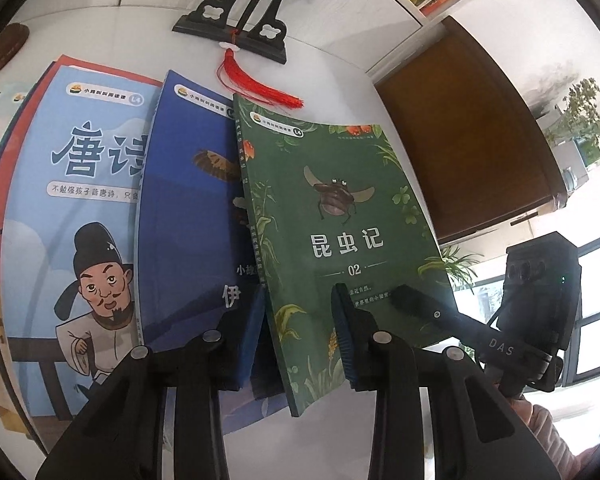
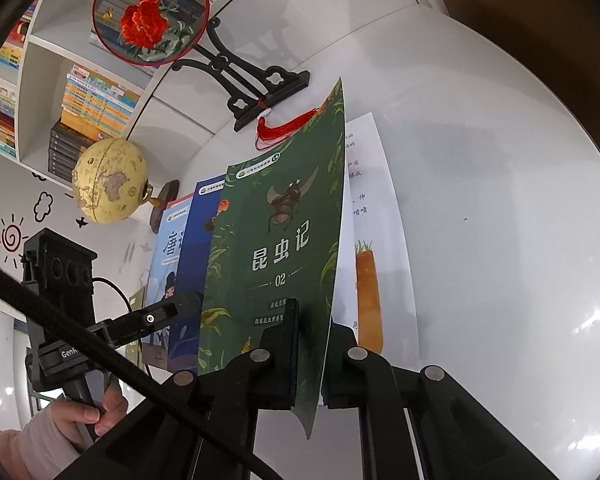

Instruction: Organize books

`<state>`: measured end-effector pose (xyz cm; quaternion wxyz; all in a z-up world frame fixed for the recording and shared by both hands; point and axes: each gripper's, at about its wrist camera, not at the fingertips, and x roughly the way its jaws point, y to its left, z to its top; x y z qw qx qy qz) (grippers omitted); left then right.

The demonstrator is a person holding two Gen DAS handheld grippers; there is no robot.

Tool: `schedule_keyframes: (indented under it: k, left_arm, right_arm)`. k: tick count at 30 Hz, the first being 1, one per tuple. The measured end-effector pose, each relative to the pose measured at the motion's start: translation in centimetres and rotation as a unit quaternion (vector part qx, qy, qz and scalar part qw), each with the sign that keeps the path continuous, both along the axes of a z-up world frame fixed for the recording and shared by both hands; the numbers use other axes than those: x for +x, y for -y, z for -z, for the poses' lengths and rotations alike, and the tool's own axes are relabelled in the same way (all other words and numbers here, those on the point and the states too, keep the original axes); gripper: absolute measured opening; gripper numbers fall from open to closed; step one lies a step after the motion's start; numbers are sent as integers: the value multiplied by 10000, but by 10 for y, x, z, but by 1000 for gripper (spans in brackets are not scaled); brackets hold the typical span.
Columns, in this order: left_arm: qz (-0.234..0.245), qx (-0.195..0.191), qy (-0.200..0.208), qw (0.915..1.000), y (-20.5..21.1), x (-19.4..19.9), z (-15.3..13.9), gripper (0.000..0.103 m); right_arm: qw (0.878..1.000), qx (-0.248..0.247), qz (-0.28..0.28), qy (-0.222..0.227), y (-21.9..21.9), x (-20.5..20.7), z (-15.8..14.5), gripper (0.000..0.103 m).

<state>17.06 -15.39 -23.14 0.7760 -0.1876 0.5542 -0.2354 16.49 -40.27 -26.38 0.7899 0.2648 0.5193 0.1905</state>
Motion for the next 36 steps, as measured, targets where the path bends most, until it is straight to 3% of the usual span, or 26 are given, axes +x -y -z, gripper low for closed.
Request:
schedule_keyframes:
  k: [3,10,17,26,28,33,36]
  left_arm:
    - [59,-206,-10,9998,2,0,-3,26]
    - [369,0,160,9992,27,-5,-10,26]
    - [306,101,63,9995,23,-10,-4,26]
    - [-121,601,-286,9977,3,-8,10,29]
    - [-164,479,-309,9982,2,-8,10,34]
    - [-81,399,-260,9988,14,-6,8,62]
    - [-47,517,-231,9984,22,-8,6,68]
  right_arm:
    - [10000,14,-6,16,0,-1,-2,8]
    - [10000,46,40,-4,0,-2,-3,8]
    - [10000,5,71,-22,2,-4,-6,8]
    - [9996,-236,47,-118,0,-6,-3,8]
    - [9996,-252,48,-132,0,-6,-2,8]
    - [9995,-248,54,-199,3,-5,2,8]
    - [9994,-207,81,-248,5,-5,5,8]
